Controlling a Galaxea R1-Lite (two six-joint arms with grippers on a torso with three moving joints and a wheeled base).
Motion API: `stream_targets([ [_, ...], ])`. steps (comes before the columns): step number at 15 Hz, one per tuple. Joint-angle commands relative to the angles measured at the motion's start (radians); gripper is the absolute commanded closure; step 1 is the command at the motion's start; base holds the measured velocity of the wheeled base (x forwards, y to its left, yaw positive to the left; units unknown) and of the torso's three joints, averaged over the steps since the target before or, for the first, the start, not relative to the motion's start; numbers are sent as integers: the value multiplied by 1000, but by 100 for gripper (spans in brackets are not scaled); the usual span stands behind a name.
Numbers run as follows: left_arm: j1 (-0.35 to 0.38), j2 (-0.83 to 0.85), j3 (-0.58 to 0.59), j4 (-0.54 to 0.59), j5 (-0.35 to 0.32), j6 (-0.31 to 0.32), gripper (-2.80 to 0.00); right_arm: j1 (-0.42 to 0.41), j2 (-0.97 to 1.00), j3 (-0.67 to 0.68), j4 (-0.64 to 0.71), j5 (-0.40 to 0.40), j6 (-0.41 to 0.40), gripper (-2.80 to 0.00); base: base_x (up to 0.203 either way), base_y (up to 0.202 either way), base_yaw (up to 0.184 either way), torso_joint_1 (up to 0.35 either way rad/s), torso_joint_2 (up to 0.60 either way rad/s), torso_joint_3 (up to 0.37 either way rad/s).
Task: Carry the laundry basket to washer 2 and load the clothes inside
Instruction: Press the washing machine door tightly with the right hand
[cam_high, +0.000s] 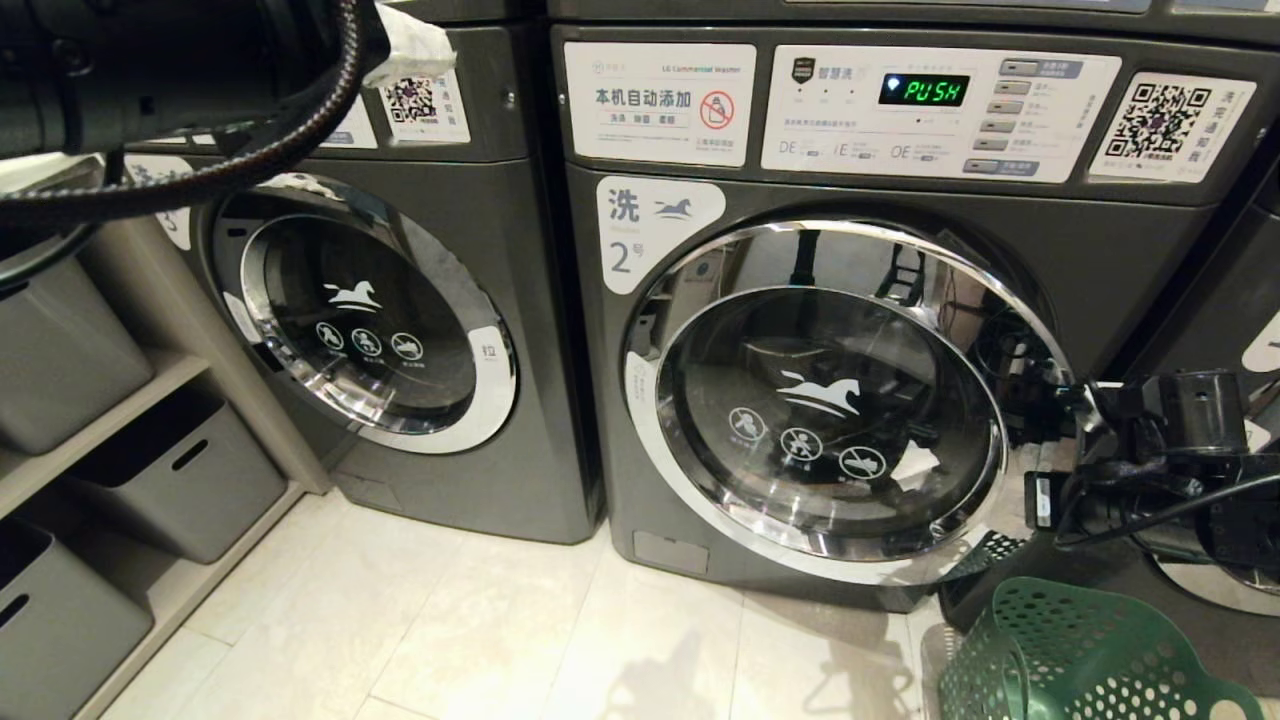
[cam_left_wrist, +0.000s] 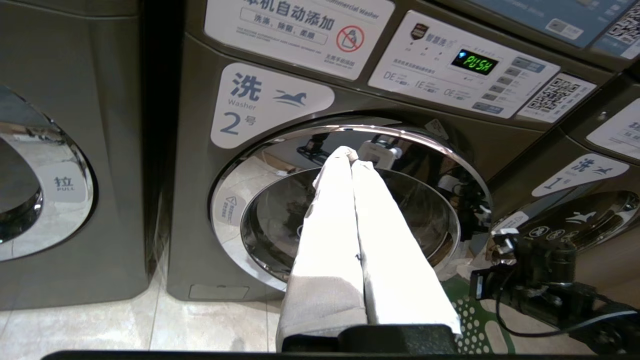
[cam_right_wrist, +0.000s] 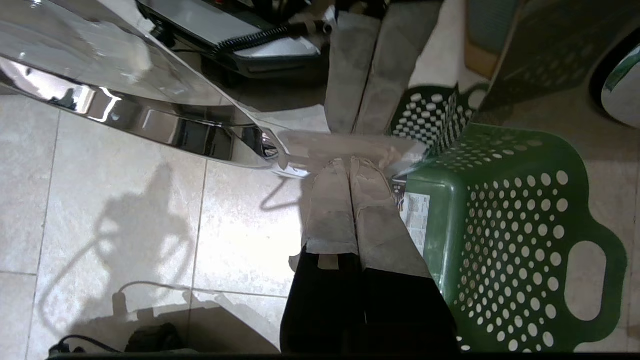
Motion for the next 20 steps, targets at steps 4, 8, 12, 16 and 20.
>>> stream_targets([
  [4,0,-17,-10,41,1,53,0,-7,185,-14,-215,0,31,0,0,0,0,0,0,0],
  [8,1,-40,-10,73,22,53,0,-11,319,-101,-321,6,35,0,0,0,0,0,0,0],
  [12,1,-49,-2,80,29,53,0,-48,390,-205,-326,-1,28,0,0,0,0,0,0,0],
  [16,1,-37,1,82,29,52,0,-97,403,-232,-325,-1,14,0,0,0,0,0,0,0],
  [20,1,-31,1,82,29,52,0,-105,403,-245,-330,20,24,0,0,0,0,0,0,0],
])
